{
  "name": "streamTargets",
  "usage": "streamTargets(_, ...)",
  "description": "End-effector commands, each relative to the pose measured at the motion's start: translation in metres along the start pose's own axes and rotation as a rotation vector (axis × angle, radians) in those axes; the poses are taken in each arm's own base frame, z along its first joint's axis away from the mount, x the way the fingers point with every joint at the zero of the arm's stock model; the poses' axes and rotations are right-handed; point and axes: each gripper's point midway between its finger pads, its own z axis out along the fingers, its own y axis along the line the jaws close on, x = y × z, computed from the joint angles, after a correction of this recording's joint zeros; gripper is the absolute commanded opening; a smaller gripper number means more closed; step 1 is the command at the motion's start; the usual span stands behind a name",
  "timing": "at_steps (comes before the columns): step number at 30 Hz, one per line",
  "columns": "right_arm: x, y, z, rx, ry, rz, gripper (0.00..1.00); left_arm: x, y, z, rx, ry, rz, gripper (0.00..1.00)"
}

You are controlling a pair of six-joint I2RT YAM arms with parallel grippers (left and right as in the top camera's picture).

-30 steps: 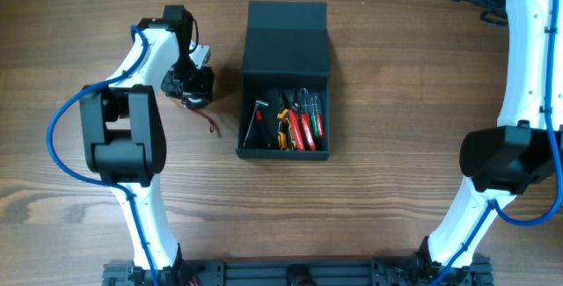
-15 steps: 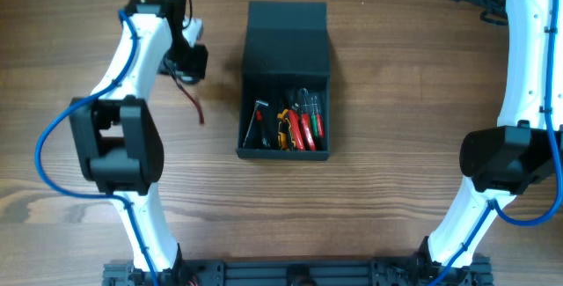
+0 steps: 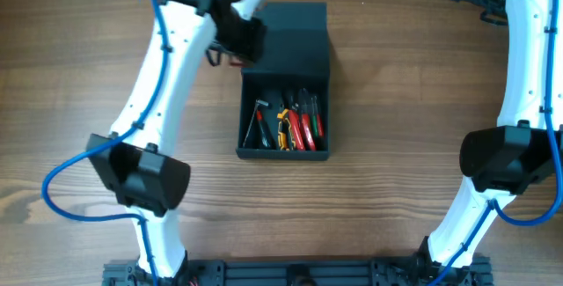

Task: Pack container
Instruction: 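Carry the tape measure with left gripper into the box and release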

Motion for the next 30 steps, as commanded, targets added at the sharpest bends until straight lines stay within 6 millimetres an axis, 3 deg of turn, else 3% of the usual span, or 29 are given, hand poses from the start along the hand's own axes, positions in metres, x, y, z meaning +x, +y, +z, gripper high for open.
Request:
streamTargets(1, -0.008, -0.004, -0.014, 0.008, -0.042, 0.008, 1.0, 0.007, -0.059, -0.022, 0.109, -0.017, 0.054, 0.57)
streamTargets(3, -0.008, -0.004, -0.014, 0.008, -0.042, 0.008, 1.0, 0.014, -0.083, -0.02, 0.122, 0.001, 0.107, 0.57)
streamTargets(8, -0.008, -0.004, -0.014, 0.008, -0.042, 0.008, 1.0, 0.02, -0.089, -0.017, 0.119, 0.031, 0.122, 0.51)
streamTargets(10, -0.008, -0.004, -0.014, 0.008, -0.042, 0.008, 1.0, 0.026, -0.087, -0.003, 0.115, 0.072, 0.117, 0.48)
streamTargets(18, -0.008, -0.004, -0.014, 0.008, -0.042, 0.008, 1.0, 0.049, -0.069, 0.092, 0.055, 0.239, 0.098, 0.47)
streamTargets(23, -0.008, -0.004, -0.014, 0.008, -0.042, 0.008, 1.0, 0.072, -0.043, 0.131, 0.025, 0.293, 0.054, 0.48)
streamTargets(27, -0.008, -0.004, -0.014, 0.008, -0.042, 0.008, 1.0, 0.088, -0.028, 0.15, 0.019, 0.325, 0.022, 0.49)
streamTargets(30, -0.008, -0.004, -0.014, 0.008, -0.042, 0.008, 1.0, 0.095, -0.025, 0.162, 0.02, 0.326, 0.018, 0.57)
